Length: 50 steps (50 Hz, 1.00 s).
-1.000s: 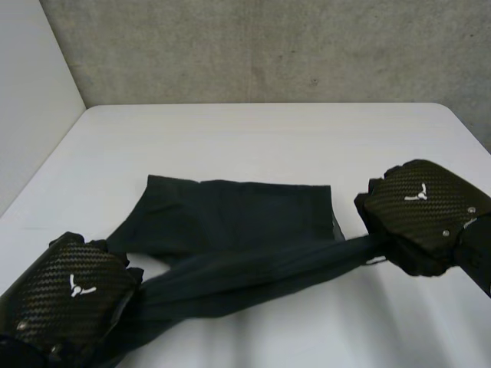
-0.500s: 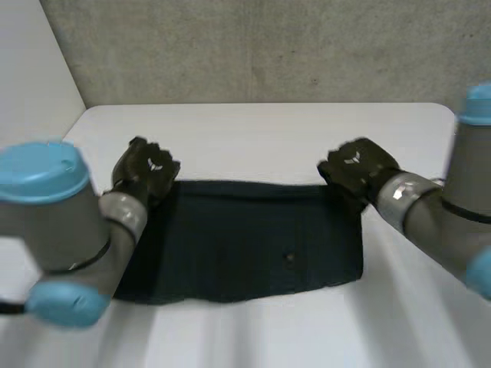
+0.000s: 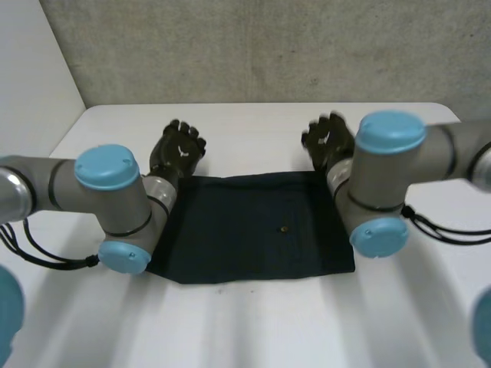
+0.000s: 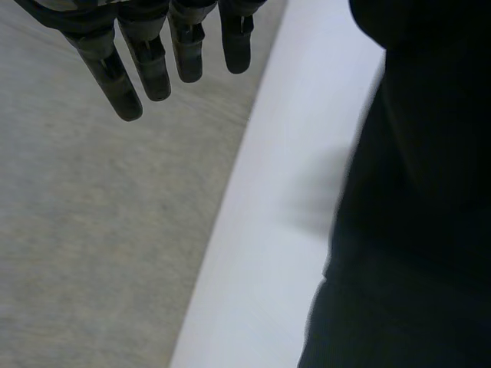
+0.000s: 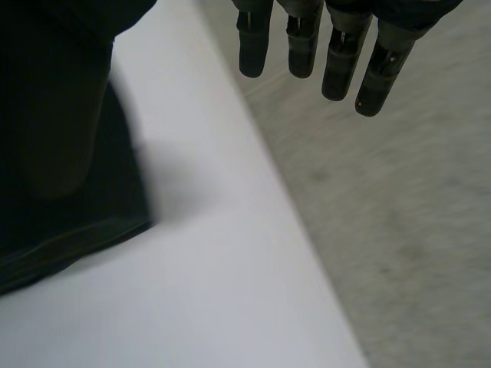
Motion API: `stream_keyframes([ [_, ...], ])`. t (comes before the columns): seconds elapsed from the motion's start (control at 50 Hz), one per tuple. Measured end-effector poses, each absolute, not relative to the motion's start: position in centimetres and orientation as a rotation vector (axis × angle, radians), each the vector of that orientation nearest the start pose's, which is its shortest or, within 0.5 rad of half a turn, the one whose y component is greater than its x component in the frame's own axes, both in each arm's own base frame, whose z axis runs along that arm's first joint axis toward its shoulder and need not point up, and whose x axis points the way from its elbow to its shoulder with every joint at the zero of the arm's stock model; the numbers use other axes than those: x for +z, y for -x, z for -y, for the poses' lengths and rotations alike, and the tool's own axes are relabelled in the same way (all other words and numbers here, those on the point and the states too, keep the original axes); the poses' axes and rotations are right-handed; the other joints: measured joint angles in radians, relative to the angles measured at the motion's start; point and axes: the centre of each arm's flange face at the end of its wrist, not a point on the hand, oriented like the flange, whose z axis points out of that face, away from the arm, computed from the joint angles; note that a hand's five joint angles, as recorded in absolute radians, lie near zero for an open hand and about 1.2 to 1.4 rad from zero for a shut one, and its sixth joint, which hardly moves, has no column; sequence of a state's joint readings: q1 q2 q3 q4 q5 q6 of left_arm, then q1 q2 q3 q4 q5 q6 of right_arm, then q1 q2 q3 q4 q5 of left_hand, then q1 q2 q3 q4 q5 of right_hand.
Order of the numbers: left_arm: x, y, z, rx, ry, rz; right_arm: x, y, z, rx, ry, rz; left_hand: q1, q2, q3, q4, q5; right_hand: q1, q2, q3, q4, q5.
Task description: Fold the shorts.
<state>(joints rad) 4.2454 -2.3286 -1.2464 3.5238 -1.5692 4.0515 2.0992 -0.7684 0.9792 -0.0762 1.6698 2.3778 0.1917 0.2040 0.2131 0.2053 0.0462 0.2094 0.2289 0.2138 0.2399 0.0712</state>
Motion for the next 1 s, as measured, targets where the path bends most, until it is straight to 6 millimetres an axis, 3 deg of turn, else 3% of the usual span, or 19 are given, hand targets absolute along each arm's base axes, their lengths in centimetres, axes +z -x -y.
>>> stream_keyframes([
  [0.04, 16.0, 31.9, 33.7, -1.957, -1.304, -1.610, 20.0, -33.6, 33.4, -2.236, 1.391, -2.072, 0.000, 0.000, 0.000, 0.000, 0.000, 0.000, 0.000, 0.000, 0.000, 0.000],
  [0.14, 20.9, 30.9, 30.6, -2.100, -1.194, -1.686, 25.1, -32.0, 30.3, -2.207, 1.304, -2.015, 0.000, 0.000, 0.000, 0.000, 0.000, 0.000, 0.000, 0.000, 0.000, 0.000],
  [0.22, 23.2, 29.9, 28.3, -2.193, -1.115, -1.782, 25.7, -30.6, 27.9, -2.076, 1.320, -2.058, 0.000, 0.000, 0.000, 0.000, 0.000, 0.000, 0.000, 0.000, 0.000, 0.000],
  [0.34, 24.3, 28.1, 24.7, -2.283, -0.961, -2.057, 23.3, -27.9, 25.1, -1.796, 1.303, -2.203, 0.000, 0.000, 0.000, 0.000, 0.000, 0.000, 0.000, 0.000, 0.000, 0.000],
  [0.42, 23.0, 27.1, 23.3, -2.243, -0.878, -2.252, 20.4, -26.3, 23.4, -1.650, 1.255, -2.258, 0.000, 0.000, 0.000, 0.000, 0.000, 0.000, 0.000, 0.000, 0.000, 0.000],
  [0.5, 21.2, 26.4, 22.6, -2.173, -0.840, -2.365, 17.9, -25.7, 22.6, -1.625, 1.229, -2.243, 0.000, 0.000, 0.000, 0.000, 0.000, 0.000, 0.000, 0.000, 0.000, 0.000],
  [0.66, 18.5, 25.2, 22.8, -2.075, -0.802, -2.439, 13.8, -25.8, 22.6, -1.639, 1.234, -2.216, 0.000, 0.000, 0.000, 0.000, 0.000, 0.038, 0.066, 0.084, 0.052, 0.056],
  [0.78, 17.8, 25.2, 22.9, -2.051, -0.807, -2.449, 12.3, -26.2, 23.6, -1.659, 1.241, -2.213, 0.000, 0.000, 0.000, 0.000, 0.000, 0.073, 0.099, 0.121, 0.091, 0.084],
  [0.8, 17.7, 25.2, 22.9, -2.049, -0.808, -2.450, 12.1, -26.2, 23.8, -1.667, 1.240, -2.210, 0.000, 0.000, 0.000, 0.000, 0.000, 0.338, 0.440, 0.451, 0.424, 0.399],
  [0.82, 17.7, 25.2, 22.9, -2.046, -0.809, -2.451, 12.1, -26.3, 24.0, -1.675, 1.239, -2.207, 0.000, 0.000, 0.000, 0.000, 0.000, 0.338, 0.440, 0.451, 0.424, 0.399],
  [0.84, 17.7, 25.2, 22.9, -2.045, -0.809, -2.451, 12.0, -26.3, 24.1, -1.683, 1.237, -2.205, 0.000, 0.000, 0.000, 0.000, 0.000, 0.493, 0.744, 0.754, 0.729, 0.682],
  [0.88, 17.6, 25.2, 22.9, -2.043, -0.811, -2.453, 12.0, -26.3, 24.4, -1.699, 1.234, -2.201, 0.000, 0.000, 0.000, 0.000, 0.000, 0.577, 0.910, 0.918, 0.909, 0.855],
  [1.0, 17.5, 25.2, 22.9, -2.038, -0.811, -2.456, 12.5, -25.8, 25.0, -1.735, 1.234, -2.206, 0.000, 0.000, 0.000, 0.000, 0.000, 0.653, 0.942, 0.944, 0.951, 0.879],
])
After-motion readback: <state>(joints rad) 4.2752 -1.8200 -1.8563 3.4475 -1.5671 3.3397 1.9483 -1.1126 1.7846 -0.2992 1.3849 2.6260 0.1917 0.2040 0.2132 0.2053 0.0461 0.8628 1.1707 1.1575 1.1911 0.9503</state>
